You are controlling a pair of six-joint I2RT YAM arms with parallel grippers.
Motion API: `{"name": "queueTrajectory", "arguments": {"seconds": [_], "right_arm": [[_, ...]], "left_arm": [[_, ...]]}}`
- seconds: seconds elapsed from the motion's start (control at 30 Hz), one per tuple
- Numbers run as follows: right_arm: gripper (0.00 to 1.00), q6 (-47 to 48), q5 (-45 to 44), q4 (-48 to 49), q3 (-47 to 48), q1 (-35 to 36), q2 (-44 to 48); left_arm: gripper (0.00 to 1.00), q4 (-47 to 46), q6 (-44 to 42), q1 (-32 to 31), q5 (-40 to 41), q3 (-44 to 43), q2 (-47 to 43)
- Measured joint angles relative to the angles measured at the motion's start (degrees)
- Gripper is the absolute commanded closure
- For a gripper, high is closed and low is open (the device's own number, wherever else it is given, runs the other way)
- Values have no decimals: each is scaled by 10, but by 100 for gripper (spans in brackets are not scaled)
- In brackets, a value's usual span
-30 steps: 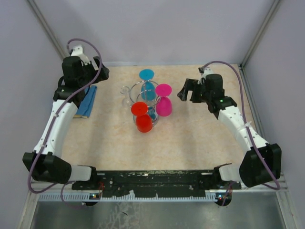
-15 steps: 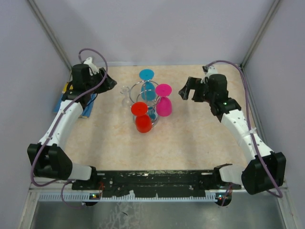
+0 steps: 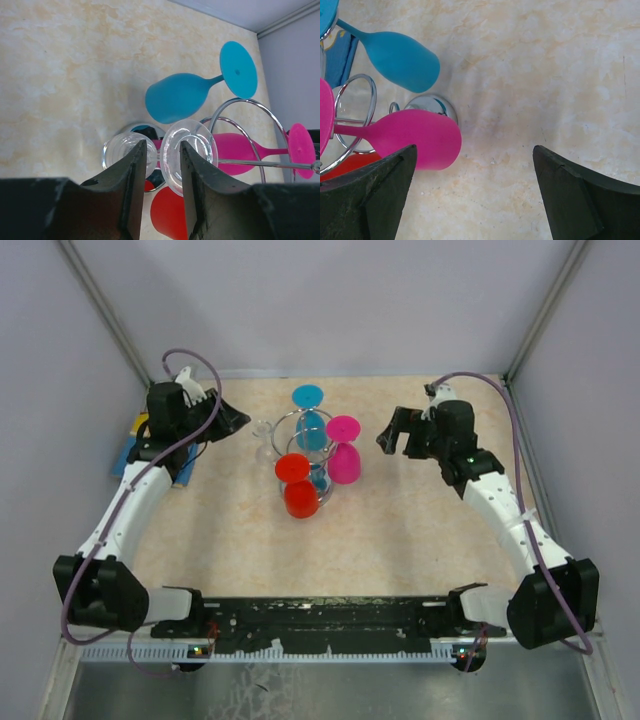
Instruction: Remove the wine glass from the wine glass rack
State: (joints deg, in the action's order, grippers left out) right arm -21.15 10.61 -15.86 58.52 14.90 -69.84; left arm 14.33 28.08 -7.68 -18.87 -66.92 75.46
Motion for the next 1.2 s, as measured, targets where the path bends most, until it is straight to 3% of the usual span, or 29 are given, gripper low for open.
{"name": "queueTrajectory", "arguments": {"seconds": [0.4,0.9,1.2], "right_arm": [[1,0,-5,0,-2,0,1],[1,0,-5,6,-16,0,1],[1,0,-11,9,-20,0,1]], "left_arm": [[54,-34,36,0,-45,40,-7],[60,-80,59,0,-91,61,-2],[84,-112,83,2,-111,69,14]]}}
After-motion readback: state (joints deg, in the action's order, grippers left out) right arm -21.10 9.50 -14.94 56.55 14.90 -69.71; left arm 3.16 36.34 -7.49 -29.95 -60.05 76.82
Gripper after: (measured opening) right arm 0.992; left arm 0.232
